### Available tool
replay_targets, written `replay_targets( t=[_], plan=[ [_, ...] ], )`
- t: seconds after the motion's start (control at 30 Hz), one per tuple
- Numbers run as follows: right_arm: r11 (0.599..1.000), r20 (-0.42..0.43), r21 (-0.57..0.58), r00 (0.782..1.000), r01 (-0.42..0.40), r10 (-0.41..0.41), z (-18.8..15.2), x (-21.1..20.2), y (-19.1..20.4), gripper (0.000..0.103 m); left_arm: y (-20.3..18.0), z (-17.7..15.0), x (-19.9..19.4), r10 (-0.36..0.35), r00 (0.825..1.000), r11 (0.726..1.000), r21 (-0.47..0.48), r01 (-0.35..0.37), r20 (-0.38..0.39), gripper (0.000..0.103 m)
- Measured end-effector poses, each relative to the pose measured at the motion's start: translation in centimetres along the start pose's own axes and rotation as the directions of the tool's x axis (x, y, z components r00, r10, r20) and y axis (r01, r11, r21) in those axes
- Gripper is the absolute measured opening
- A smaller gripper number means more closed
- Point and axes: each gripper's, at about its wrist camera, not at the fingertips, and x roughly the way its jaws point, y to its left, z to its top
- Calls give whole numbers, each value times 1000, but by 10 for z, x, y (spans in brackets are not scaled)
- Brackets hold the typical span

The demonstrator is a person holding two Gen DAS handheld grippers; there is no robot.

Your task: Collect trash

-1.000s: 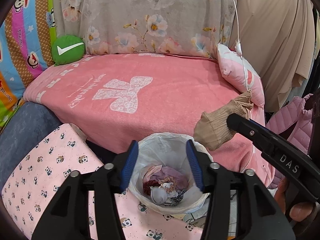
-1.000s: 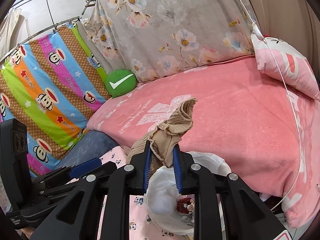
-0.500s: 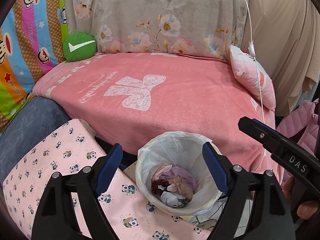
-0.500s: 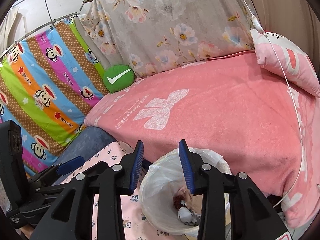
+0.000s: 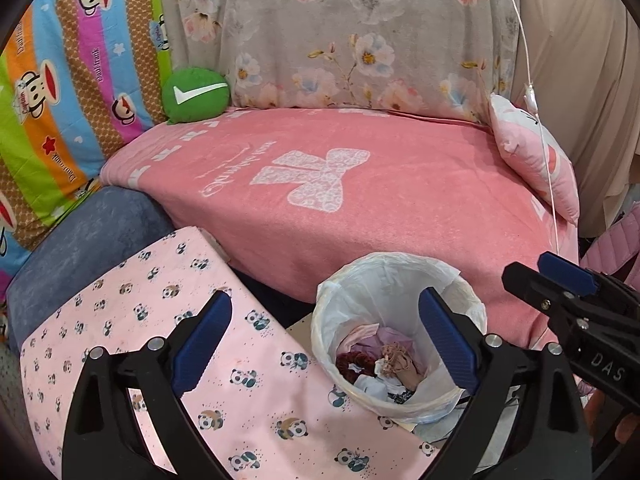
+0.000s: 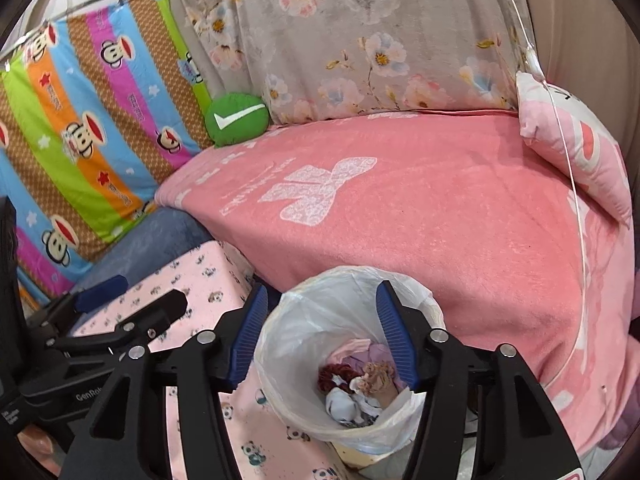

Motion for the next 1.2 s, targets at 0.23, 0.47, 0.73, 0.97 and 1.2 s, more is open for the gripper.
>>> replay_targets(
  t=[0.23,0.47,0.73,0.97,1.2],
  plan=[
    [996,-29,-55,997,69,-71,-19,-2,13,72,11,-17,-2,38,999,999,-24,-39,-22,94],
    [985,-47,-137,992,106,-113,-33,1,23,87,14,-30,-5,73,997,997,-22,-74,-28,94],
    [978,-74,-163,987,127,-141,-49,7,26,99,19,-43,-3,102,994,994,-35,-103,-51,94],
    [973,-78,-165,981,163,-177,-57,9,23,99,20,-54,-3,123,991,991,-51,-126,-56,94],
    [971,-71,-165,980,171,-185,-64,6,18,99,17,-61,0,132,988,989,-54,-137,-79,96]
  ],
)
